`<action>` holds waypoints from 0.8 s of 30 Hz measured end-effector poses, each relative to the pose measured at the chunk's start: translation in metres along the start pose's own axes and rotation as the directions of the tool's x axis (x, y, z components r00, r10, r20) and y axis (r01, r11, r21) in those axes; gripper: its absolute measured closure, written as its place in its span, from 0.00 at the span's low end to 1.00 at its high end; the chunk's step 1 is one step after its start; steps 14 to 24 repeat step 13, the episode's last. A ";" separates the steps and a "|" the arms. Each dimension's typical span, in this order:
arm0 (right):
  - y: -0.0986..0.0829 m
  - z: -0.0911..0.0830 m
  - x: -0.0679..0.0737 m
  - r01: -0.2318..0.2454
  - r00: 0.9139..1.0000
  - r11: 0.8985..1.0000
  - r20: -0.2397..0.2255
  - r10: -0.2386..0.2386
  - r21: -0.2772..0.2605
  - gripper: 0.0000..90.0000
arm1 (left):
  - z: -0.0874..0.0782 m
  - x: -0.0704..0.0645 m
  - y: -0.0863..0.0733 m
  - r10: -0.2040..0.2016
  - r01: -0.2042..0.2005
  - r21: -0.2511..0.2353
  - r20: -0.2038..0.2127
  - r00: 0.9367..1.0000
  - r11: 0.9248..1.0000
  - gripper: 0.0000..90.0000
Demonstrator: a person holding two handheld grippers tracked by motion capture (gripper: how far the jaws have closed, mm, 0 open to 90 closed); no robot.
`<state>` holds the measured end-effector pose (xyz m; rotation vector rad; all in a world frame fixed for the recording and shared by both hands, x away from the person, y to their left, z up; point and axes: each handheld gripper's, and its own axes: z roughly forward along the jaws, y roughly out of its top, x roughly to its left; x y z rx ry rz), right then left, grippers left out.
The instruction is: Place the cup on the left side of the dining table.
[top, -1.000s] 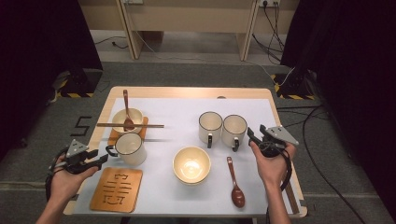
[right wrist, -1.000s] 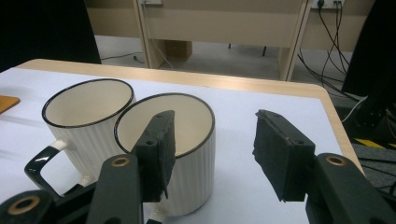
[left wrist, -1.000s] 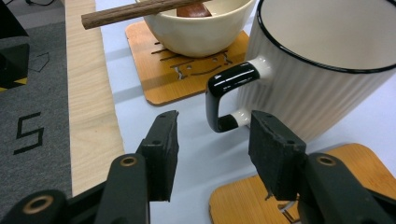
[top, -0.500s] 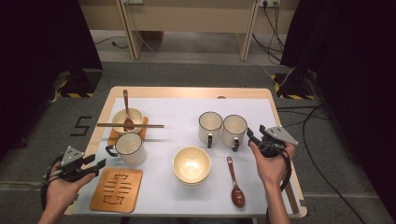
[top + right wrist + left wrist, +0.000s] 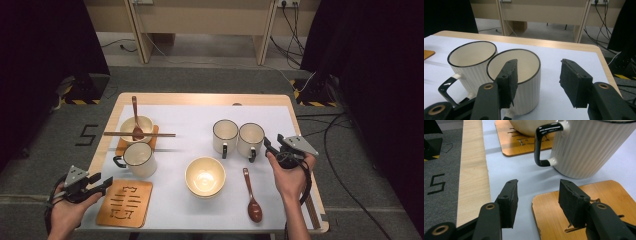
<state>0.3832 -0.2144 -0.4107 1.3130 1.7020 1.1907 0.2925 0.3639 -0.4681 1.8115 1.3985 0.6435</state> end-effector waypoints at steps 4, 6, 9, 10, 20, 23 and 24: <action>-0.001 0.001 0.000 0.000 1.000 1.000 -0.002 0.000 0.005 0.54 | 0.001 -0.001 -0.003 -0.003 0.003 0.000 -0.001 1.000 1.000 0.54; -0.001 0.001 0.001 -0.002 1.000 1.000 -0.003 0.002 0.002 0.54 | 0.002 -0.001 -0.004 -0.007 0.007 -0.001 0.002 1.000 1.000 0.54; -0.001 0.001 0.000 0.001 1.000 1.000 -0.003 -0.001 0.001 0.54 | 0.002 -0.001 -0.006 -0.016 0.016 0.000 0.005 1.000 1.000 0.54; -0.001 0.001 0.000 0.004 1.000 1.000 -0.002 -0.004 0.001 0.54 | 0.002 -0.001 -0.006 -0.016 0.016 0.000 0.005 1.000 1.000 0.54; -0.001 0.001 0.001 0.004 1.000 1.000 -0.002 -0.004 0.002 0.54 | 0.002 0.000 -0.008 -0.026 0.026 -0.003 0.005 1.000 1.000 0.54; -0.001 0.001 0.001 0.004 1.000 1.000 -0.002 -0.004 0.002 0.54 | 0.002 0.000 -0.008 -0.026 0.026 -0.003 0.005 1.000 1.000 0.54; -0.001 0.001 0.001 0.004 1.000 1.000 -0.002 -0.004 0.002 0.54 | 0.002 0.000 -0.008 -0.026 0.026 -0.003 0.005 1.000 1.000 0.54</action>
